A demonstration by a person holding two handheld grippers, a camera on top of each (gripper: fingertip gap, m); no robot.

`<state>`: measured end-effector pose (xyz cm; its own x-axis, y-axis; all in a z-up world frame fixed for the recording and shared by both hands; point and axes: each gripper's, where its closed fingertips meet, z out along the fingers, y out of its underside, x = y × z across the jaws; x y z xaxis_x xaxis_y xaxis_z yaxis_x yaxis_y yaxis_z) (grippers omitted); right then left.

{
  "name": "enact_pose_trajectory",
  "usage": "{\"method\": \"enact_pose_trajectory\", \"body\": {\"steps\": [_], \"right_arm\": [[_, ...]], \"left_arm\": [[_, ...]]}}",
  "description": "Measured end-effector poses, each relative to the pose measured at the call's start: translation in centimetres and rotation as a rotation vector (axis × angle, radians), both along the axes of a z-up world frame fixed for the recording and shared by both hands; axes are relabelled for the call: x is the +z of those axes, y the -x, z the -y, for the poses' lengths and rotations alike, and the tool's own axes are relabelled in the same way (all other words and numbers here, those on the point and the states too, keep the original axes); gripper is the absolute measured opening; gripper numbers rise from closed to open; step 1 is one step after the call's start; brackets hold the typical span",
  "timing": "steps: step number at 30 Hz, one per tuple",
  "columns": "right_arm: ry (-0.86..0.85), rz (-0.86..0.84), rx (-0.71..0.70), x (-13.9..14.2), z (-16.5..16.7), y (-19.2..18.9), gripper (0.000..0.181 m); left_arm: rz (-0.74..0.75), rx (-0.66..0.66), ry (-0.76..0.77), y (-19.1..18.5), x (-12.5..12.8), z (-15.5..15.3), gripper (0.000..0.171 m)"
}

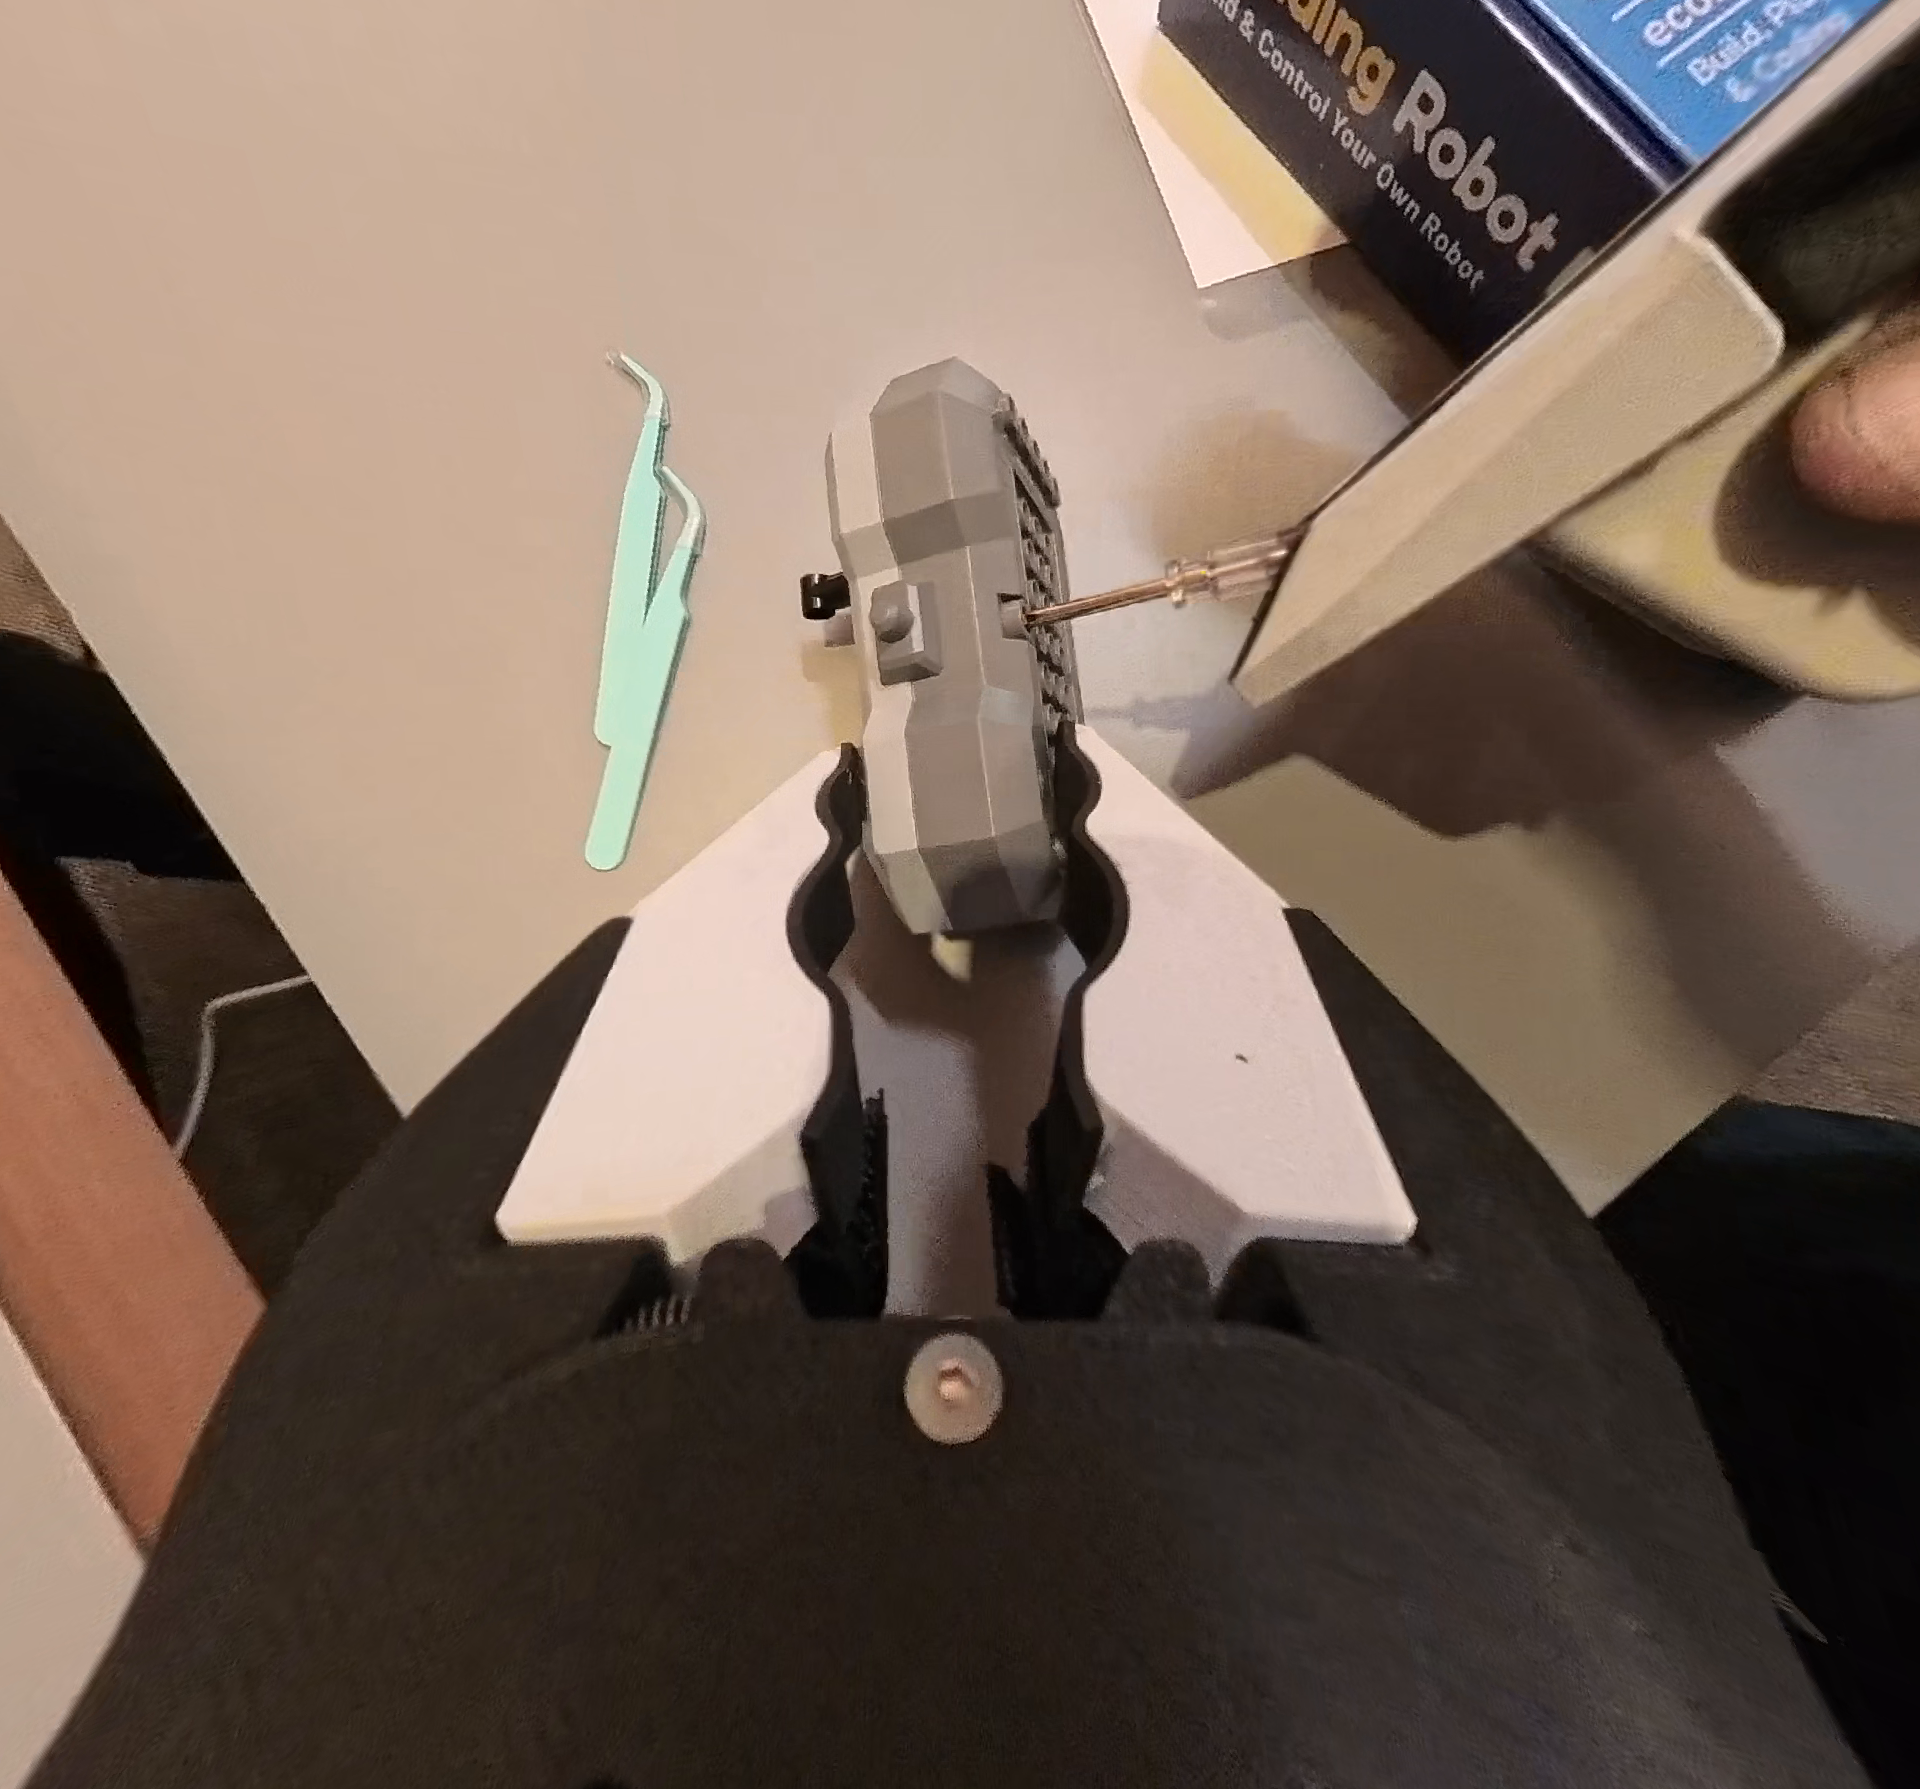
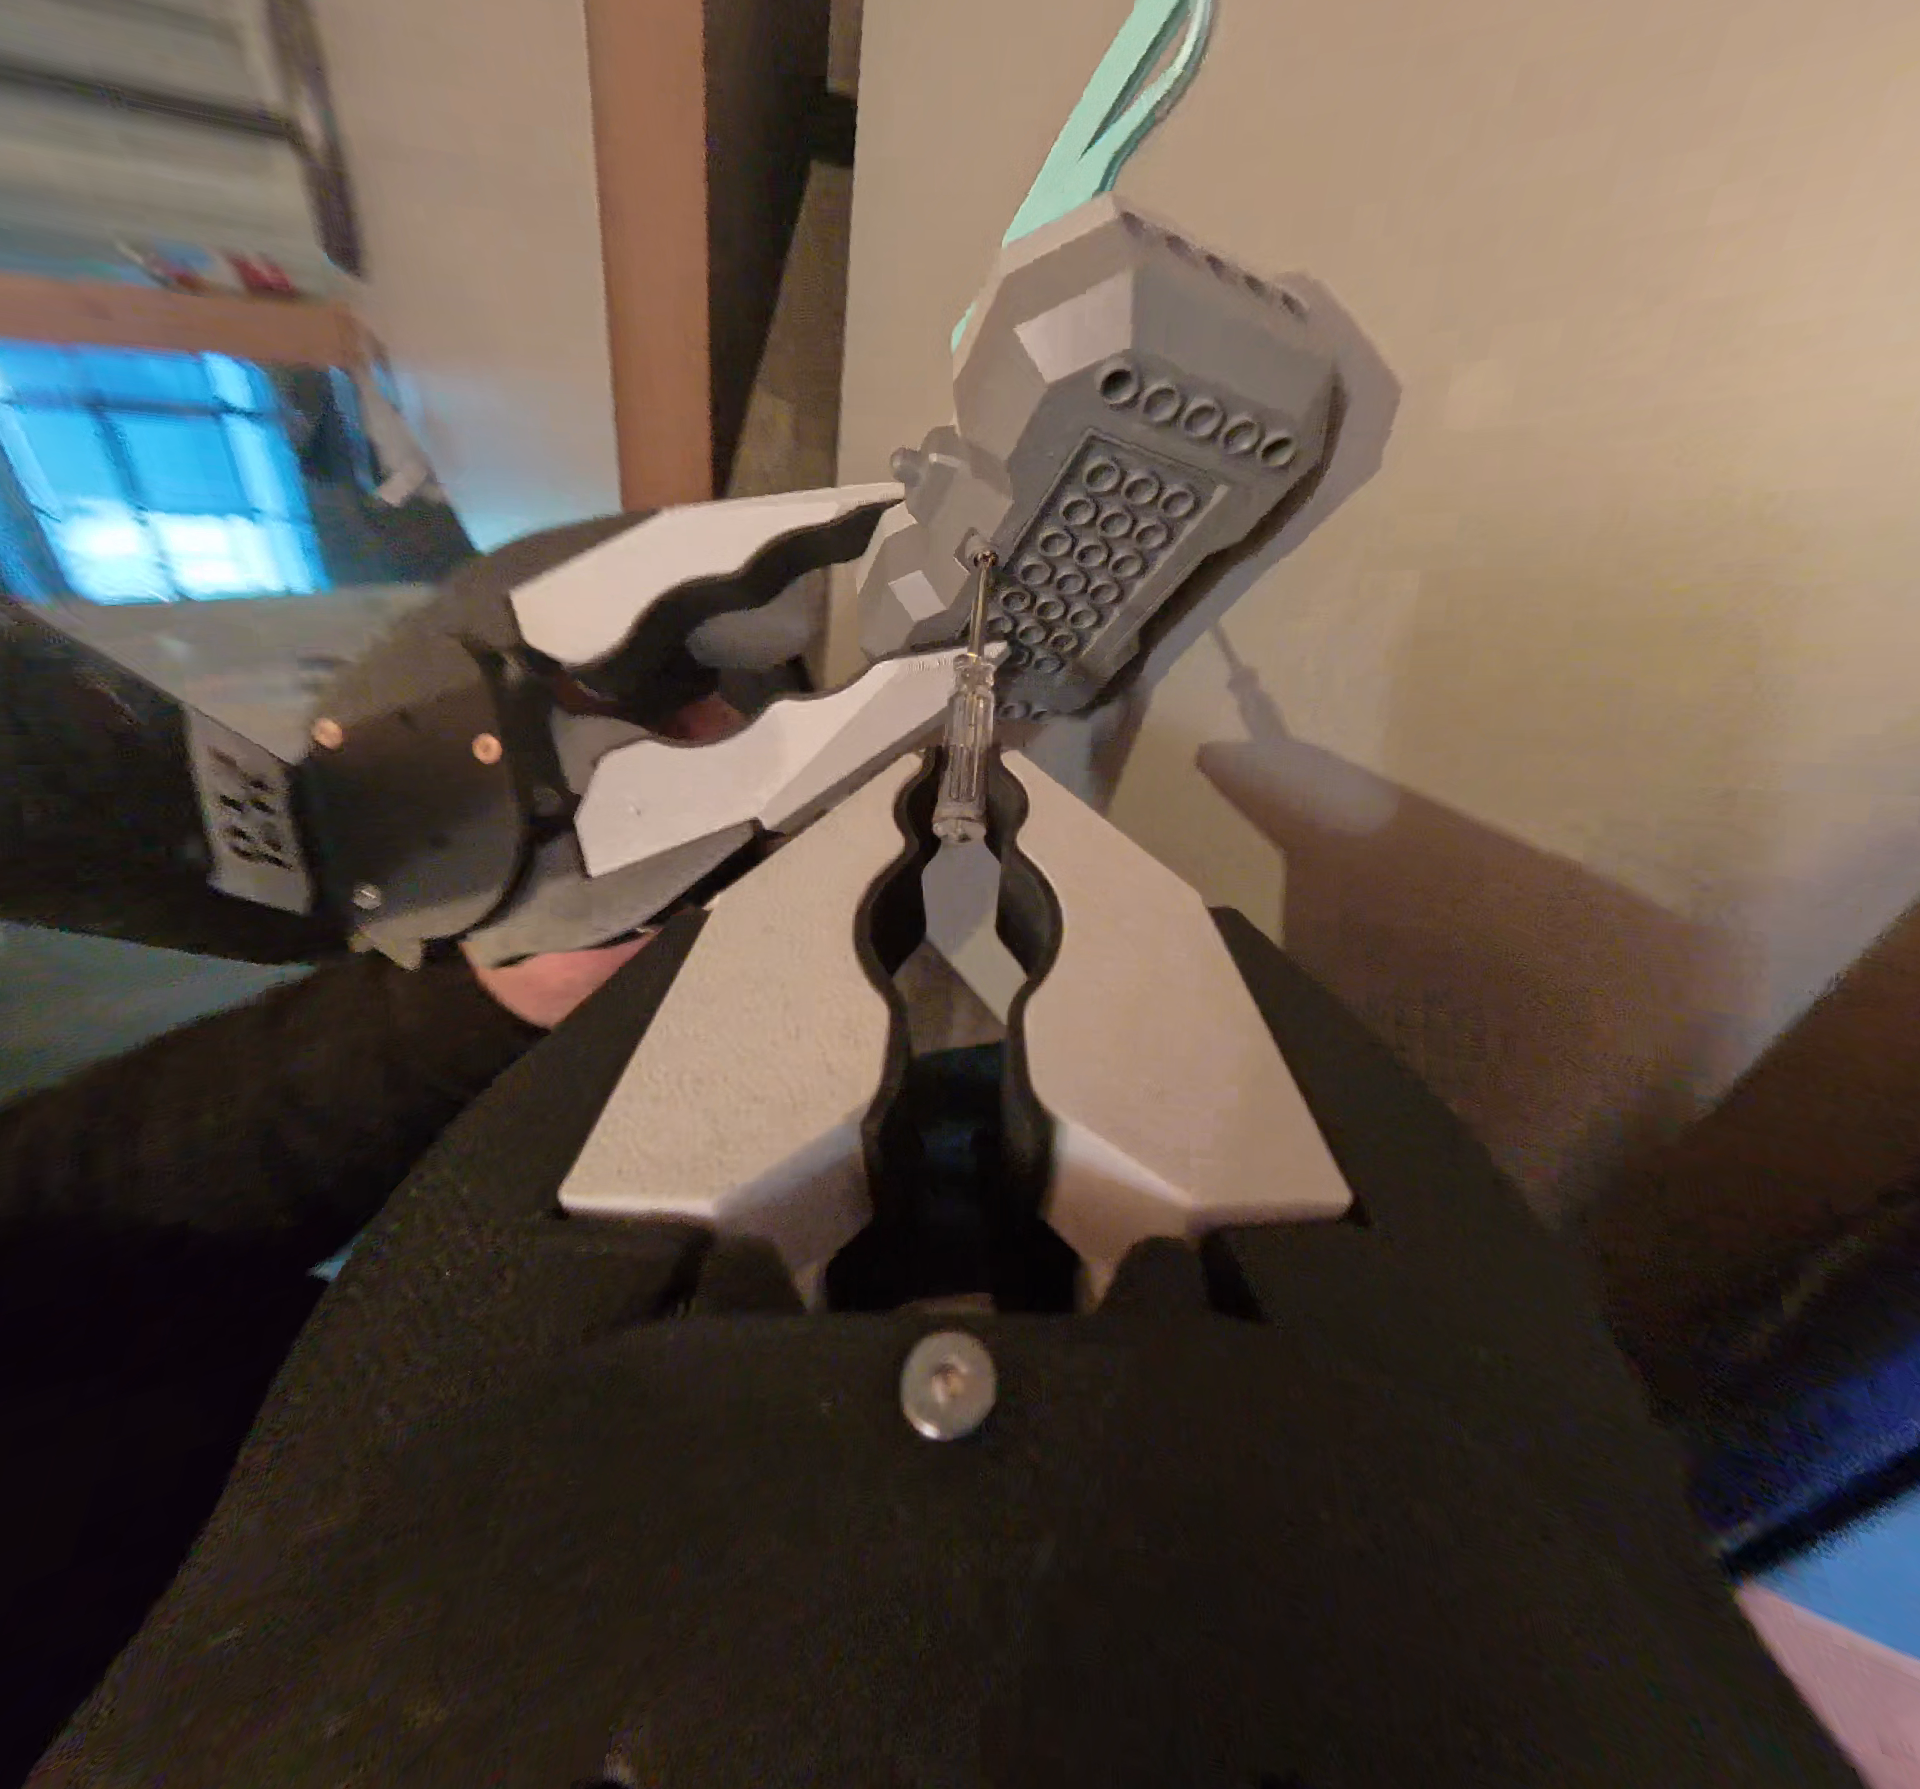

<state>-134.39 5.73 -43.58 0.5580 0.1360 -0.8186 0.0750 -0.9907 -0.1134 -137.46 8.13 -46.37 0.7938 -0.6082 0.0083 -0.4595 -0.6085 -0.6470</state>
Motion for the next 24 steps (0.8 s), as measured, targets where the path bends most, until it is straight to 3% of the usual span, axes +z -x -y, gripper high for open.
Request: {"method": "enact_pose_trajectory", "body": {"steps": [6, 10, 13, 17, 19, 24], "right_arm": [[0.216, -0.216, -0.188, 0.4, 0.1, 1.1, 0.003], [0.175, -0.189, -0.181, 0.2, 0.2, 0.7, 0.004], [0.050, -0.084, -0.091, 0.4, 0.7, 0.2, 0.004], [-0.422, 0.316, 0.259, -0.8, 0.1, -1.7, 0.005], [-0.592, 0.430, 0.371, -0.5, -0.7, -1.8, 0.004], [-0.793, 0.564, 0.569, -0.8, -0.8, -1.0, 0.004]], "left_arm": [[-0.005, -0.021, -0.056, 0.6, 0.1, -0.2, 0.034], [0.008, -0.021, -0.039, 0.8, 0.1, -0.3, 0.034], [0.002, -0.022, -0.036, 0.7, 0.1, -0.3, 0.034], [0.011, -0.015, -0.023, 0.7, 0.1, -0.3, 0.034], [0.013, -0.015, -0.018, 0.7, 0.1, -0.3, 0.034], [0.021, -0.009, -0.007, 0.7, 0.1, -0.3, 0.034]]}}
